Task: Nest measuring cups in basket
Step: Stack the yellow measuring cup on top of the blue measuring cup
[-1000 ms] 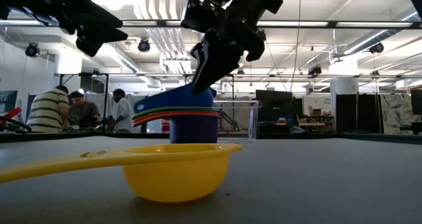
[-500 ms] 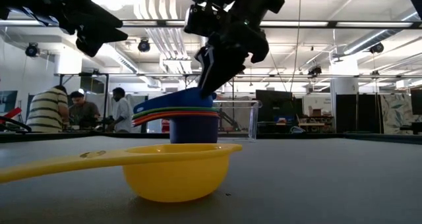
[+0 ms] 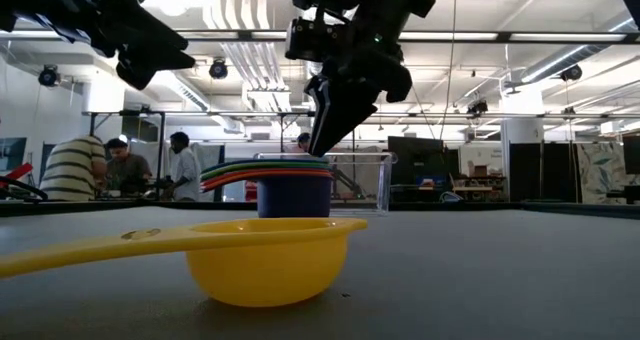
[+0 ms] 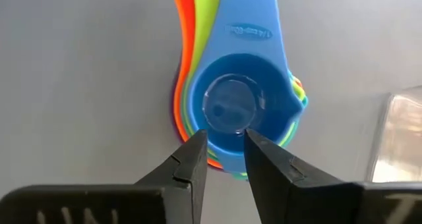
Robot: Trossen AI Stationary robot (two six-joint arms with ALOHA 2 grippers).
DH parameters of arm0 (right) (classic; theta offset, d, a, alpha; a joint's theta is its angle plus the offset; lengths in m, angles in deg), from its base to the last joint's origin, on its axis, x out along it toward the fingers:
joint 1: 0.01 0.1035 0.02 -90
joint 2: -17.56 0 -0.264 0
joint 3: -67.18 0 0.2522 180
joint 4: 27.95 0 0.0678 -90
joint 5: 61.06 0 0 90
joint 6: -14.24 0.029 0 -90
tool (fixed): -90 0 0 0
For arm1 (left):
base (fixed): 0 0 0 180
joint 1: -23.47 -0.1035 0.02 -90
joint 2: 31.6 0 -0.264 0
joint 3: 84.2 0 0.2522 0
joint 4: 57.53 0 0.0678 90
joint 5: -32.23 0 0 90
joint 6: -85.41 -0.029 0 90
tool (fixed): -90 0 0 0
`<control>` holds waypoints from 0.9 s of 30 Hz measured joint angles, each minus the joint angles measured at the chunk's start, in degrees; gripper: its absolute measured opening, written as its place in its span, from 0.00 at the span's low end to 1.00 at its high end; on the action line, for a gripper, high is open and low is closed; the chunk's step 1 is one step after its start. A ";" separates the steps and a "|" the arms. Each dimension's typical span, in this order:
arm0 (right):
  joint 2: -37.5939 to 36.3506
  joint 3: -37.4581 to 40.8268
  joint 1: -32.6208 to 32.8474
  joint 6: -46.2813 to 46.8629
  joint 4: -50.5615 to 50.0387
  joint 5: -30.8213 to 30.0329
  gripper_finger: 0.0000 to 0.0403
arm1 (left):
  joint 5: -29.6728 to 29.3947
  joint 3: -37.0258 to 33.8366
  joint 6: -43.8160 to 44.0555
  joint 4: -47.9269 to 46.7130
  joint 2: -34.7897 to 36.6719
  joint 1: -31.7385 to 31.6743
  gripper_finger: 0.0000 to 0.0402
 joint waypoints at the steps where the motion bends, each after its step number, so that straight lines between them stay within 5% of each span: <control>1: 0.00 0.00 0.00 0.02 0.01 -0.06 0.21 | 0.00 0.00 0.01 0.02 -0.09 0.00 0.40; 15: -0.44 0.12 2.47 1.19 2.83 1.50 0.15 | 0.00 0.00 1.24 0.11 -2.46 0.00 0.40; 27: -0.44 4.89 9.10 7.36 15.62 16.74 0.15 | 0.00 0.00 1.29 0.02 -2.77 0.00 0.40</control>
